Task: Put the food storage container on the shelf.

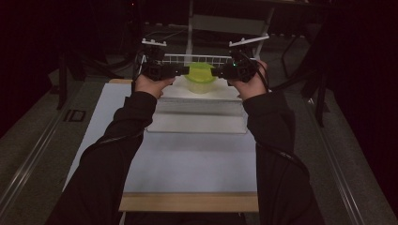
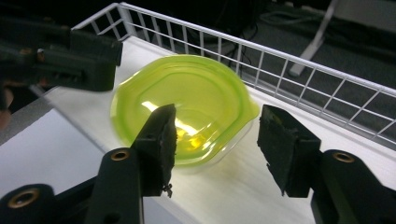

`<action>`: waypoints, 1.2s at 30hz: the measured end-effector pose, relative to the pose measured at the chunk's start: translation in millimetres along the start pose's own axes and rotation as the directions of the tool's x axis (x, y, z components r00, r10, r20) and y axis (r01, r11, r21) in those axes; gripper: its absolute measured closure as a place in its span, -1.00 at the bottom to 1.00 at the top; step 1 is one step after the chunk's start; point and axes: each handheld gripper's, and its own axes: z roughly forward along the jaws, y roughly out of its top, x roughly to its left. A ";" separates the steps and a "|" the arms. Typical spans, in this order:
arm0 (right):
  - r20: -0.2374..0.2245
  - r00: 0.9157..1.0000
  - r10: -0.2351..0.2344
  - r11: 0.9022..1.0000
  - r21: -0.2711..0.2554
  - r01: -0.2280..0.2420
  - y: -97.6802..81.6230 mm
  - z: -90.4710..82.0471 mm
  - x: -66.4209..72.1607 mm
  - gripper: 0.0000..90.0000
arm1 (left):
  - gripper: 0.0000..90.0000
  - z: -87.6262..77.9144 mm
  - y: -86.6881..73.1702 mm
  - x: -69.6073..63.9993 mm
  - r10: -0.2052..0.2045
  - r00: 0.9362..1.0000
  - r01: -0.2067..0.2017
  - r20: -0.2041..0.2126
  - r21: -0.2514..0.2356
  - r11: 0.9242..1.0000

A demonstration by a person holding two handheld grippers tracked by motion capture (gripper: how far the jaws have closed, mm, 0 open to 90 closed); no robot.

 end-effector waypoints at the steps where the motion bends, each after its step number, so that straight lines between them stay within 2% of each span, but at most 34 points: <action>1: -0.012 1.000 0.000 1.000 -0.010 0.000 -3.9 -4.1 2.2 0.02 | -0.02 -4.4 -0.8 -0.3 0.002 1.000 -0.002 0.003 -0.012 1.000; 4: -0.030 0.999 -0.017 1.000 -0.024 0.016 -16.6 -10.4 9.4 0.03 | -0.08 -17.4 -3.9 0.2 0.017 1.000 -0.017 0.019 -0.038 0.999; 6: -0.035 0.999 -0.025 0.999 -0.032 0.024 -25.2 -12.2 14.3 0.21 | -0.15 -28.9 -9.6 0.0 0.027 0.998 -0.022 0.059 -0.083 0.996; 7: -0.028 0.998 -0.049 0.998 -0.038 0.048 -31.2 -13.1 18.4 0.34 | -0.19 -32.1 -12.2 -0.4 0.034 0.997 -0.028 0.065 -0.092 0.995; 8: -0.028 0.998 -0.058 0.998 -0.040 0.057 -34.9 -13.4 20.3 0.58 | -0.26 -37.1 -17.8 -0.8 0.041 0.995 -0.031 0.091 -0.117 0.993; 9: -0.028 0.998 -0.058 0.998 -0.040 0.057 -34.9 -13.4 20.3 0.58 | -0.35 -37.1 -17.8 -0.8 0.041 0.995 -0.031 0.091 -0.117 0.993; 10: -0.039 0.997 -0.069 0.997 -0.032 0.067 -46.7 -11.4 24.3 0.88 | -0.54 -44.0 -31.6 -2.0 0.089 0.987 -0.069 0.135 -0.145 0.987; 11: -0.043 0.997 -0.063 0.998 -0.032 0.062 -51.0 -9.8 25.2 0.95 | -0.63 -46.8 -39.8 -2.8 0.111 0.984 -0.085 0.141 -0.177 0.981; 12: -0.048 0.997 -0.057 0.998 -0.030 0.056 -54.9 -7.2 25.7 0.99 | -0.64 -49.0 -47.6 -3.5 0.125 0.981 -0.097 0.146 -0.185 0.978; 13: -0.046 0.997 -0.054 0.998 -0.025 0.053 -58.1 -3.6 26.4 0.99 | -0.68 -49.0 -47.6 -3.5 0.125 0.981 -0.097 0.146 -0.185 0.978; 14: -0.042 0.997 -0.063 0.998 -0.015 0.062 -60.8 0.6 27.0 1.00 | -0.70 -53.6 -64.2 -5.6 0.146 0.978 -0.110 0.150 -0.223 0.969; 16: -0.034 0.998 -0.058 0.998 -0.018 0.057 -64.1 8.6 28.5 1.00 | -0.73 -58.3 -80.0 -7.9 0.175 0.975 -0.138 0.138 -0.240 0.961; 17: -0.032 0.998 -0.055 0.998 -0.018 0.054 -64.3 11.0 28.4 1.00 | -0.75 -58.3 -80.0 -7.9 0.175 0.975 -0.138 0.138 -0.240 0.961; 18: -0.029 0.999 -0.046 0.999 -0.025 0.045 -64.2 14.0 27.8 1.00 | -0.79 -61.5 -95.0 -9.6 0.184 0.974 -0.148 0.131 -0.241 0.959; 19: -0.024 0.999 -0.037 0.999 -0.024 0.036 -63.6 16.9 26.8 1.00 | -0.84 -61.5 -95.0 -9.6 0.184 0.974 -0.148 0.131 -0.241 0.959; 20: -0.022 0.999 -0.033 0.999 -0.018 0.033 -62.8 19.6 25.8 0.99 | -0.87 -63.6 -109.1 -10.5 0.191 0.973 -0.156 0.132 -0.237 0.959; 22: -0.011 1.000 -0.020 1.000 -0.022 0.020 -61.1 23.7 23.1 0.99 | -0.90 -64.7 -121.2 -11.1 0.204 0.970 -0.173 0.129 -0.220 0.960; 25: -0.009 1.000 0.004 1.000 -0.018 -0.004 -58.8 30.0 18.7 0.99 | -0.90 -64.3 -135.7 -11.6 0.204 0.968 -0.172 0.147 -0.202 0.964; 33: 0.026 0.999 0.034 0.999 -0.016 -0.034 -58.6 38.3 11.4 0.91 | -0.90 -60.1 -160.1 -15.1 0.182 0.965 -0.149 0.189 -0.173 0.974; 36: 0.015 0.999 0.037 0.999 -0.025 -0.037 -64.2 34.9 12.2 0.82 | -0.90 -59.5 -164.9 -16.7 0.198 0.962 -0.167 0.188 -0.169 0.971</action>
